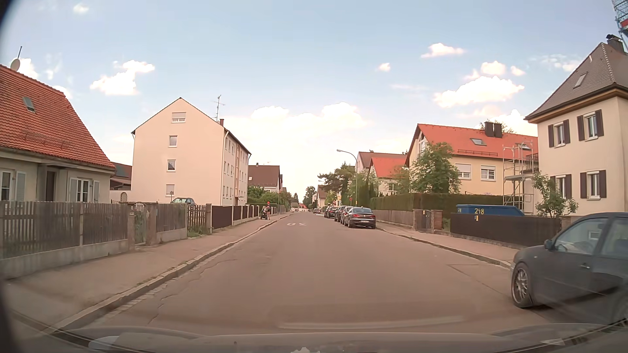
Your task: Follow the waypoints while adhering to traffic rules and regulations
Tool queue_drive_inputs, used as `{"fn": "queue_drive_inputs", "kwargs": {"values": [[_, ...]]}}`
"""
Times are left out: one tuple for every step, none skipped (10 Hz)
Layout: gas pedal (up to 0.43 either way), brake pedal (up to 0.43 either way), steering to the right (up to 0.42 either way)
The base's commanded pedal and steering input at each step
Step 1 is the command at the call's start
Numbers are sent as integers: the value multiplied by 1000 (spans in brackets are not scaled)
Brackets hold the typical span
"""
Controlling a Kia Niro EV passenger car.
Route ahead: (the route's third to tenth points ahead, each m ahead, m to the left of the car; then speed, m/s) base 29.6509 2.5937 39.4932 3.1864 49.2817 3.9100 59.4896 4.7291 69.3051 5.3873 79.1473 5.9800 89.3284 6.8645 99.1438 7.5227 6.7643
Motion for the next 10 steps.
{"fn": "queue_drive_inputs", "kwargs": {"values": [[87, 18, -13], [87, 18, -16], [87, 18, -19], [87, 18, -20], [87, 18, -21], [87, 18, -21], [87, 18, -21], [79, 18, -21], [28, 18, -21], [0, 24, -21]]}}
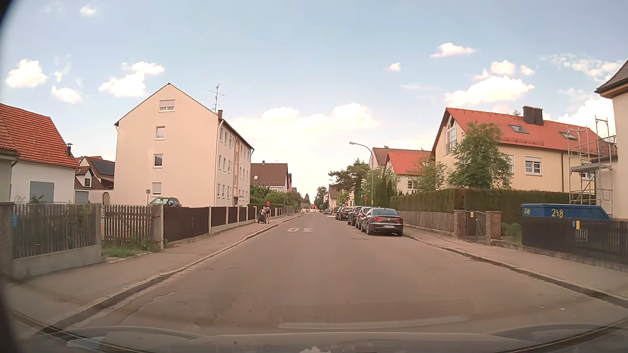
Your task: Follow the waypoints while adhering to traffic rules and regulations
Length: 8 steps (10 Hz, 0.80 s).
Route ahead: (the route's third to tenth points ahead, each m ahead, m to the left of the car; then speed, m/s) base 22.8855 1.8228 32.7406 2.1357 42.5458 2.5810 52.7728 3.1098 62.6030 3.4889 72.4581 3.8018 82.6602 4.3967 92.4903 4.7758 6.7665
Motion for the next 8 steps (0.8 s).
{"fn": "queue_drive_inputs", "kwargs": {"values": [[0, 18, -20], [0, 18, -20], [0, 18, -21], [0, 18, -20], [0, 24, -17], [0, 18, -14], [0, 18, -12], [20, 18, -10]]}}
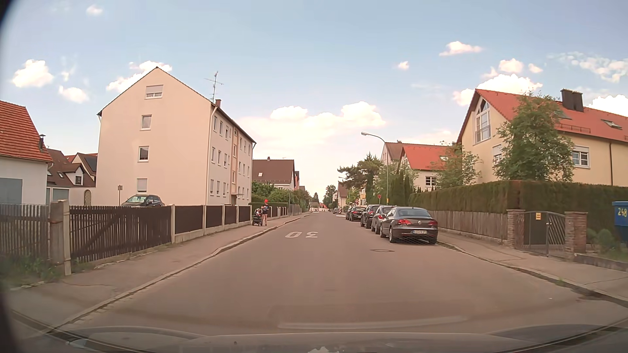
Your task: Follow the waypoints while adhering to traffic rules and regulations
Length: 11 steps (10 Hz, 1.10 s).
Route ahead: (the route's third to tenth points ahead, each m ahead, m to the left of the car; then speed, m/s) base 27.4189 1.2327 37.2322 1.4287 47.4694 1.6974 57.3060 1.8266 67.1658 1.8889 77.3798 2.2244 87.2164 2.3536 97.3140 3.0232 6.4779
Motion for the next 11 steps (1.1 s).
{"fn": "queue_drive_inputs", "kwargs": {"values": [[28, 18, -6], [39, 18, -5], [47, 18, -5], [59, 18, -5], [59, 18, -1], [67, 18, 3], [67, 18, 4], [67, 18, 3], [67, 18, 2], [67, 18, 3], [79, 18, 3]]}}
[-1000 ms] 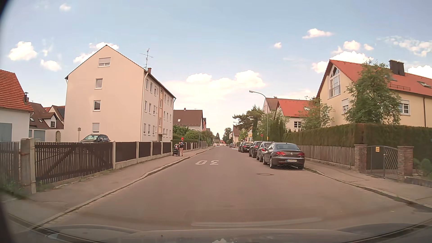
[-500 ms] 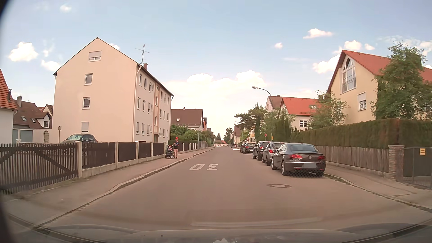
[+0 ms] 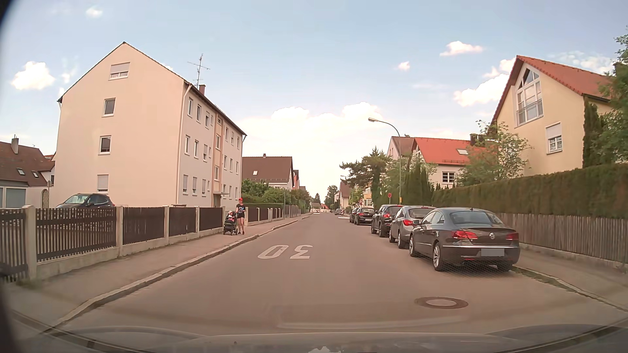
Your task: Follow the waypoints while adhering to traffic rules and regulations
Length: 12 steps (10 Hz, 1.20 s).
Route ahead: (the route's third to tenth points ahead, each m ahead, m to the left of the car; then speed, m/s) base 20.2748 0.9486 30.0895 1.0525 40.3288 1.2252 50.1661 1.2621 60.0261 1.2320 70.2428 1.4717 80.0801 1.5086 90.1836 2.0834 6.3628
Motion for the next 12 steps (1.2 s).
{"fn": "queue_drive_inputs", "kwargs": {"values": [[87, 18, 3], [98, 18, 3], [98, 18, 3], [98, 18, 2], [98, 18, 2], [98, 18, 2], [98, 18, 1], [98, 18, 1], [98, 18, -1], [98, 18, -1], [98, 18, -1], [98, 18, -2]]}}
